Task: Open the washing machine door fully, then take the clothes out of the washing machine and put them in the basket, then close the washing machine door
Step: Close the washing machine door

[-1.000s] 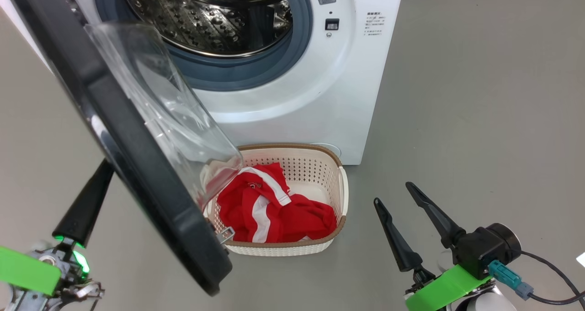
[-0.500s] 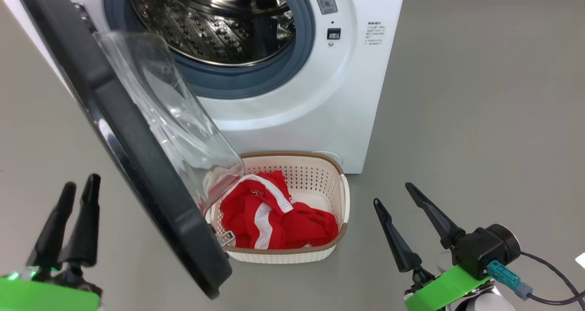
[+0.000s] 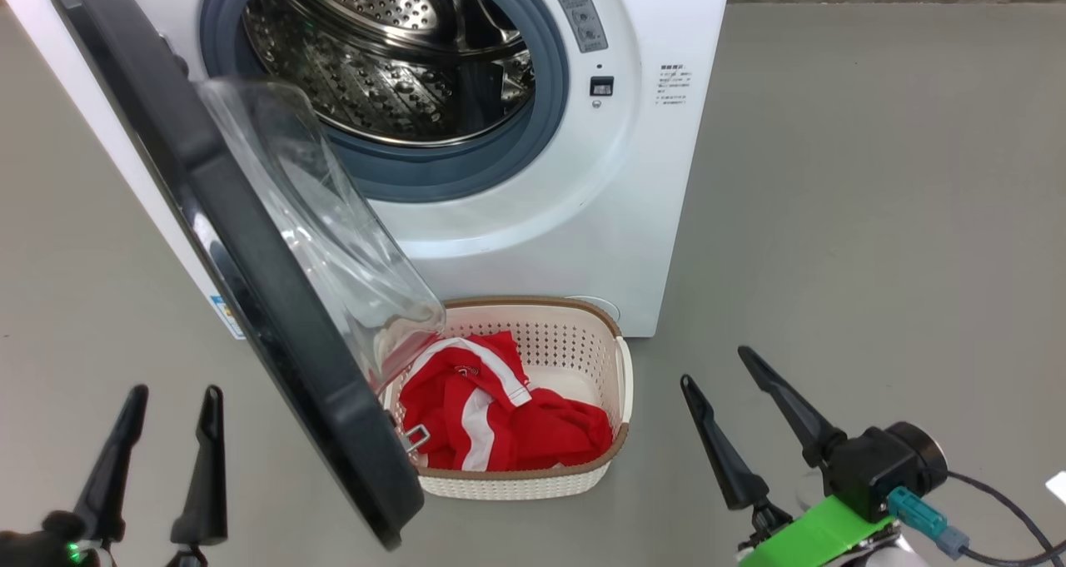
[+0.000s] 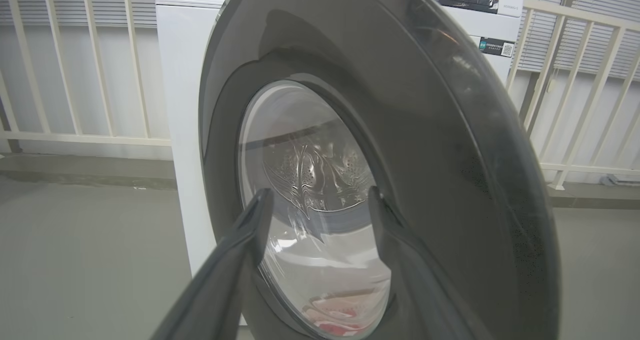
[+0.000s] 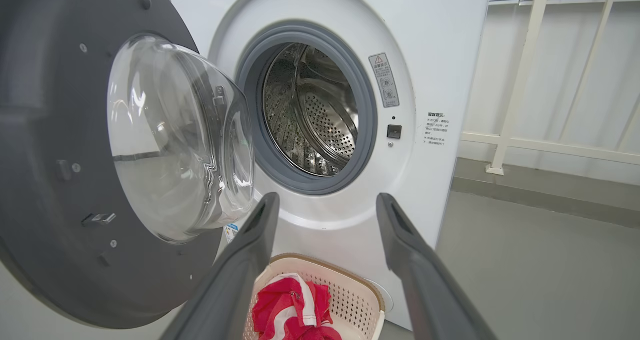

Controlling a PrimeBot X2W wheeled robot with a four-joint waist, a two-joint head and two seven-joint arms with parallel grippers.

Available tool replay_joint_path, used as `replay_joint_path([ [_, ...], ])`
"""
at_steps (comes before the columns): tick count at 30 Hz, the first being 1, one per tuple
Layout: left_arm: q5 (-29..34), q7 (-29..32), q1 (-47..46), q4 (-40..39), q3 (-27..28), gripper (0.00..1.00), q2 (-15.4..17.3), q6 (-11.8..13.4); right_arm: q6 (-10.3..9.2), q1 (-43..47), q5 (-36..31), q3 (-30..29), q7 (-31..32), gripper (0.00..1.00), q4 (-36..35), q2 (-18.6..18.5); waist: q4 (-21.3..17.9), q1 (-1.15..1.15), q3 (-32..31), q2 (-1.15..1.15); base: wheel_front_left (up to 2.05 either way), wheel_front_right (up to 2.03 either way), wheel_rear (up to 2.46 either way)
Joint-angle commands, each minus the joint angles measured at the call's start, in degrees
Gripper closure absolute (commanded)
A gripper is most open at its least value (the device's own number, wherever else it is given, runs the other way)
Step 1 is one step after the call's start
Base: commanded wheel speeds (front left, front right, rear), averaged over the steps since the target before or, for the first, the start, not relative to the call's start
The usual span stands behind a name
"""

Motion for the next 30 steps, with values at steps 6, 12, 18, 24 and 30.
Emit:
replay_joint_path([
  [6,5.2,-2.3,-0.7,2.7,0.8,0.0,0.8,1.0,0.36,0.2,0.6,1.4,-0.4,0.0,-1.6,-0.4,-0.1,0.0,0.1,0.0,0.0,0.0,0.0],
  [12,6.7,-2.5,-1.2,2.5,1.8,0.0,-0.9,0.7,0.36,0.0,0.4,1.3,-0.4,0.0,-1.8,-0.4,0.0,0.0,0.7,0.0,0.0,0.0,0.0],
  [18,9.0,-2.6,-0.9,1.8,3.3,0.0,-3.3,-0.1,0.36,-0.6,0.3,1.2,-0.4,0.0,-1.8,-0.4,0.3,0.0,1.6,0.0,0.0,0.0,0.0],
  [24,11.7,-2.6,-1.0,1.5,4.0,0.0,-4.4,-0.5,0.36,-1.0,0.2,1.2,-0.4,0.0,-1.8,-0.3,0.5,0.0,2.1,0.0,0.0,0.0,0.0],
  [30,12.8,-2.6,-1.1,1.9,4.5,0.0,-5.0,-0.9,0.36,-1.3,0.4,1.4,-0.4,0.0,-1.6,-0.2,0.5,0.0,2.1,0.0,0.0,0.0,0.0],
])
